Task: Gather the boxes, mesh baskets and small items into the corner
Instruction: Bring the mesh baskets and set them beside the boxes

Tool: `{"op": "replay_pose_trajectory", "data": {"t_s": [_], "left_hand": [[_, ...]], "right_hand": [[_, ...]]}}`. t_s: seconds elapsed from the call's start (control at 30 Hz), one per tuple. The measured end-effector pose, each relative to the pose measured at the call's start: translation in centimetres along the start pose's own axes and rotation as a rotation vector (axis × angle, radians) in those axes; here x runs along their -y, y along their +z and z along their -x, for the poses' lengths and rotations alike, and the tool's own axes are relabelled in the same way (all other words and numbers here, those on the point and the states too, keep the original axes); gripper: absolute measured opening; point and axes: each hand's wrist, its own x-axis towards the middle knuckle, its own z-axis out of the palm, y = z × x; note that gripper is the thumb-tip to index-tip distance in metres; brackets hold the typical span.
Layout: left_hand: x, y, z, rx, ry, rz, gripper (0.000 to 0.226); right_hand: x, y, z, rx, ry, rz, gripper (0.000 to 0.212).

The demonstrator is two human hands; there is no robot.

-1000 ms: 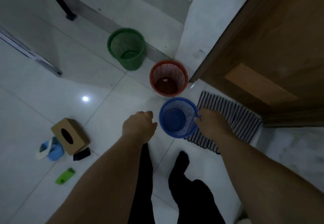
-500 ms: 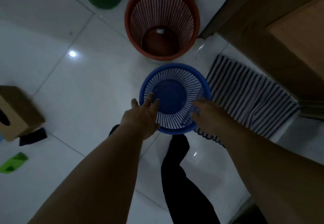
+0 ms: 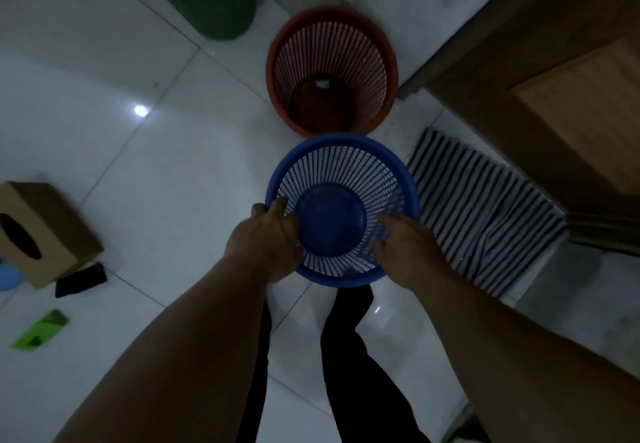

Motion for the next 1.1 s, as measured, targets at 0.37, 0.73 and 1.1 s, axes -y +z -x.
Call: {"op": "replay_pose_trajectory", "data": {"t_s": [0.37, 0.73, 1.1], "left_hand": [[7.2, -19.6, 21.1, -0.313, -0.171, 0.083, 0.057], [11.2, -27.2, 39.7, -0.787, -0.539, 0.336, 0.054], [6.1, -13.8, 59.2, -1.021, -1.196, 0.646, 0.064]], "right_hand": [[23.8, -16.5, 11.7, 0.042, -0.108, 0.122, 0.055], [43.7, -27.3, 19.8, -0.218, -0.650, 0.437, 0.048], [53.2, -15.7, 34.1, -0.063, -1.295, 0.791, 0.061]]}}
